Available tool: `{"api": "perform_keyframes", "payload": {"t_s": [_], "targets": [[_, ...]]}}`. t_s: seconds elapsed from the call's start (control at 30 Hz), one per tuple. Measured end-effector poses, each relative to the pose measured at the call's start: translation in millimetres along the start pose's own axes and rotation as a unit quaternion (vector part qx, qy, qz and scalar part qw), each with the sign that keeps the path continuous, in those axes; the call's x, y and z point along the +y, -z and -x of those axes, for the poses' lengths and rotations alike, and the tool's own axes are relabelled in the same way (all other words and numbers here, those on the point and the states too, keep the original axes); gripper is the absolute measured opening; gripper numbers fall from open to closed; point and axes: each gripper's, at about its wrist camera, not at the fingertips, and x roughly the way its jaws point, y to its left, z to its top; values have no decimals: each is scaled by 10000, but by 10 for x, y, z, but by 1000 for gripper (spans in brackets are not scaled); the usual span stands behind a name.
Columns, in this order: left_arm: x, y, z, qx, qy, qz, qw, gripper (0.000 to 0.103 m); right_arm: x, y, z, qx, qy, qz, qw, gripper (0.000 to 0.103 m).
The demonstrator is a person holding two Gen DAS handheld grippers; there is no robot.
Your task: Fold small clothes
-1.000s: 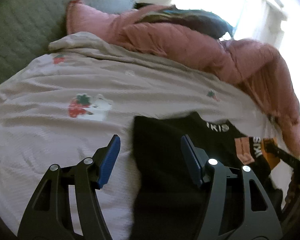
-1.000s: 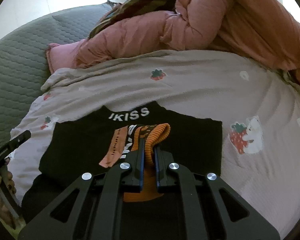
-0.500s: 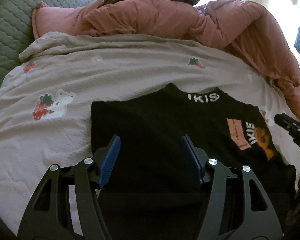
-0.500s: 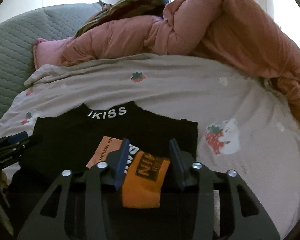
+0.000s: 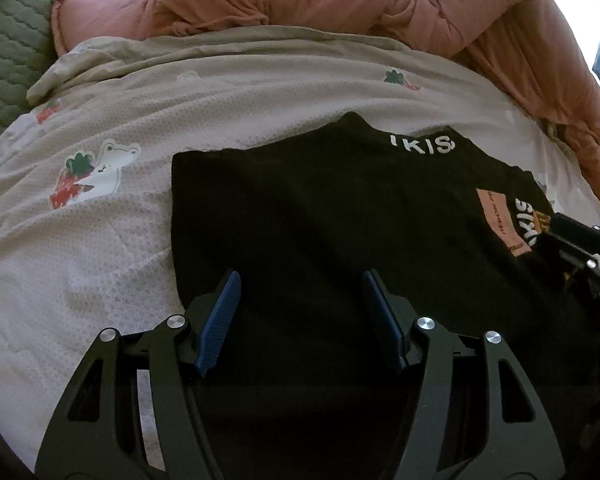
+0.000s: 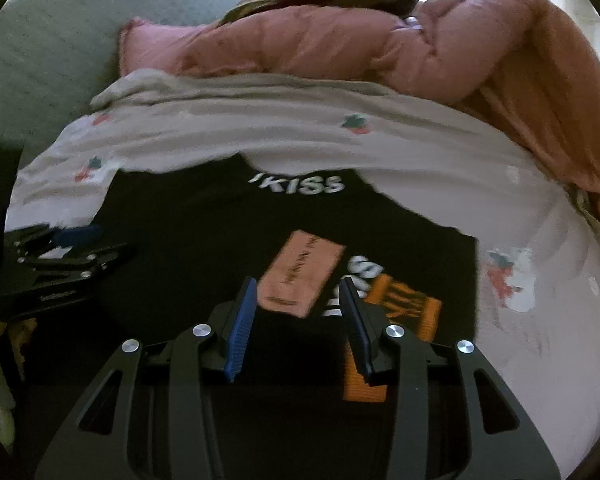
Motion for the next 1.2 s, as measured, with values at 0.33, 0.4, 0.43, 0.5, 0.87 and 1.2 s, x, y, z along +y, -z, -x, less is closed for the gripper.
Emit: {"api": "perform_keyframes", "payload": {"t_s": [0.33, 0.4, 0.43, 0.5, 0.87, 1.2], "targets": [[30, 2, -3, 14, 89, 70, 9999, 55, -290, 228, -258, 584, 177, -356, 9975, 49], [29, 2, -2, 6, 83, 62, 9999, 55, -257, 237, -256, 574, 247, -280, 9976, 49], [28, 5, -1, -2, 80, 60, 9999, 55, -249, 242, -258, 567, 263, -269, 9977, 50], [36, 7, 8, -20, 95, 78, 9999, 55, -259, 253, -255, 551, 234, -326, 9977, 51], [32, 35, 76, -82, 123, 84, 9999, 55, -279, 260, -191, 508, 187, -511, 9972, 58], [33, 58, 176, -145, 170, 72, 9997, 62, -309, 269, -60, 352, 163, -675, 9970, 73]]}}
